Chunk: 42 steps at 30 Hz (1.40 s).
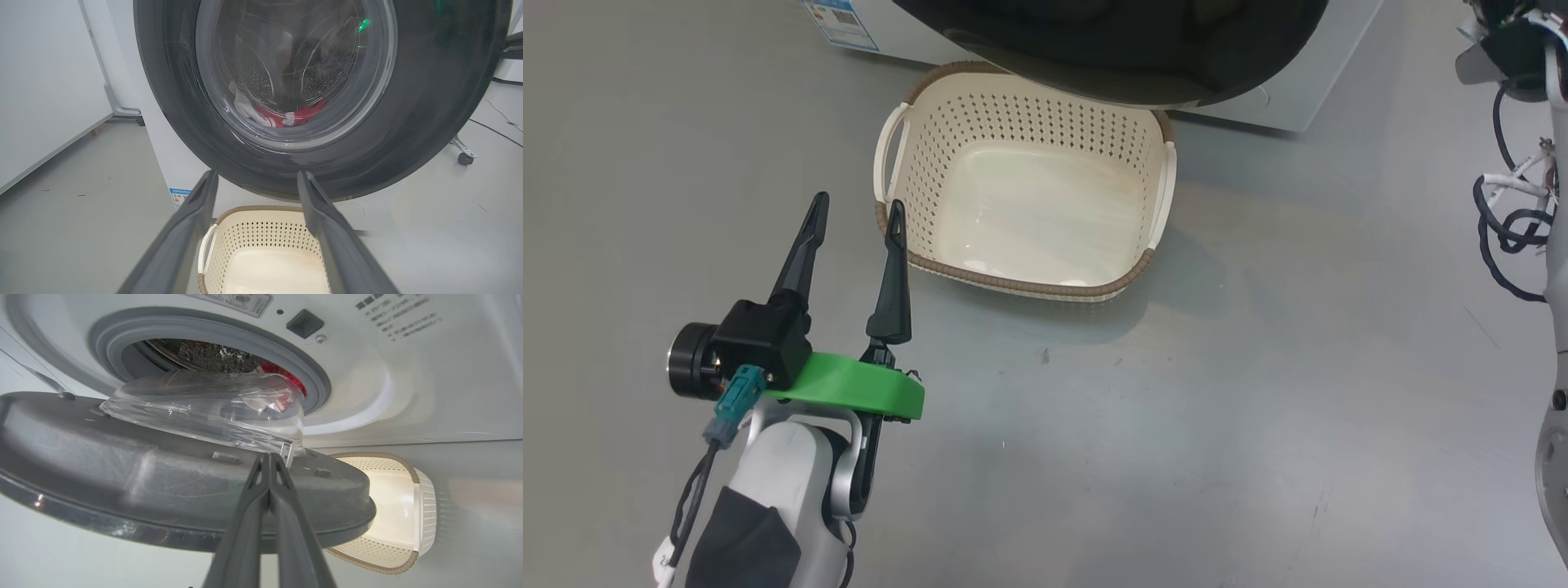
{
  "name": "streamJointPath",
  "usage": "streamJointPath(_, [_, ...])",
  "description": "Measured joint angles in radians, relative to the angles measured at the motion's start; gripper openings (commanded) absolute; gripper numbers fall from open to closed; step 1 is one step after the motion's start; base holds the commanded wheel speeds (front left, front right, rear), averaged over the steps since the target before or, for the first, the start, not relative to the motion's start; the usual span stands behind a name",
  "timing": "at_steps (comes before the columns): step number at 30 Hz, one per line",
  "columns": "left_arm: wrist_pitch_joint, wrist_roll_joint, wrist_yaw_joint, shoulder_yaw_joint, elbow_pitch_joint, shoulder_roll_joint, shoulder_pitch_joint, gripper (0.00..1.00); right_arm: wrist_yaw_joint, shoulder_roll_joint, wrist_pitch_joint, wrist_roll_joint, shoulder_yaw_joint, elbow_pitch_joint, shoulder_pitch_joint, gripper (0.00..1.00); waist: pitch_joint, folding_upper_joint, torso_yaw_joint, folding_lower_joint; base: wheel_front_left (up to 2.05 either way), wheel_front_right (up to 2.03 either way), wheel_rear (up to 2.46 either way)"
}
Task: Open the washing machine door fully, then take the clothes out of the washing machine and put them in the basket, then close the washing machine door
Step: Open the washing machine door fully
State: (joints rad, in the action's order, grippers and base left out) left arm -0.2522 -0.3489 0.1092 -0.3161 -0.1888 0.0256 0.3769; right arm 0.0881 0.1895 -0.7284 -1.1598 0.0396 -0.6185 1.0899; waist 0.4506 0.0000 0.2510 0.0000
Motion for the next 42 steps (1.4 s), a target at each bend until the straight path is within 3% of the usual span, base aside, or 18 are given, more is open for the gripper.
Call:
streamJointPath(6, [0.000, 0.000, 0.000, 0.009, -0.001, 0.000, -0.012, 1.00, 0.034, 0.033, 0.106, 0.125, 0.068, 0.063, -0.033, 0.00, -0.028, 0.0000, -0.003, 0.0000, 0.00, 0.00, 0.00])
streamJointPath(22, [0.000, 0.003, 0.000, 0.058, -0.013, 0.001, -0.048, 1.00, 0.037, 0.169, 0.483, 0.432, 0.313, 0.304, -0.217, 0.00, -0.126, 0.0000, -0.038, 0.0000, 0.00, 0.00, 0.00])
streamJointPath(34, [0.000, 0.011, 0.000, 0.097, -0.026, 0.002, -0.102, 1.00, 0.037, 0.205, 0.751, 0.572, 0.344, 0.298, -0.454, 0.00, -0.212, 0.0000, -0.096, 0.0000, 0.00, 0.00, 0.00])
streamJointPath(39, [0.000, 0.015, 0.000, 0.115, -0.028, 0.002, -0.127, 1.00, -0.007, 0.198, 0.844, 0.590, 0.317, 0.292, -0.551, 0.00, -0.247, 0.0000, -0.118, 0.0000, 0.00, 0.00, 0.00])
streamJointPath(40, [0.000, 0.015, 0.000, 0.119, -0.028, 0.002, -0.132, 1.00, -0.021, 0.191, 0.862, 0.590, 0.307, 0.288, -0.569, 0.12, -0.253, 0.0000, -0.122, 0.0000, 0.00, 0.00, 0.00])
streamJointPath(41, [0.000, 0.015, 0.000, 0.122, -0.029, 0.002, -0.136, 1.00, -0.030, 0.183, 0.880, 0.590, 0.299, 0.287, -0.588, 0.45, -0.260, 0.0000, -0.126, 0.0000, 0.00, 0.00, 0.00])
streamJointPath(42, [0.000, 0.015, 0.000, 0.124, -0.029, 0.002, -0.140, 1.00, -0.037, 0.177, 0.896, 0.590, 0.296, 0.286, -0.606, 0.87, -0.266, 0.0000, -0.129, 0.0000, 0.00, 0.00, 0.00])
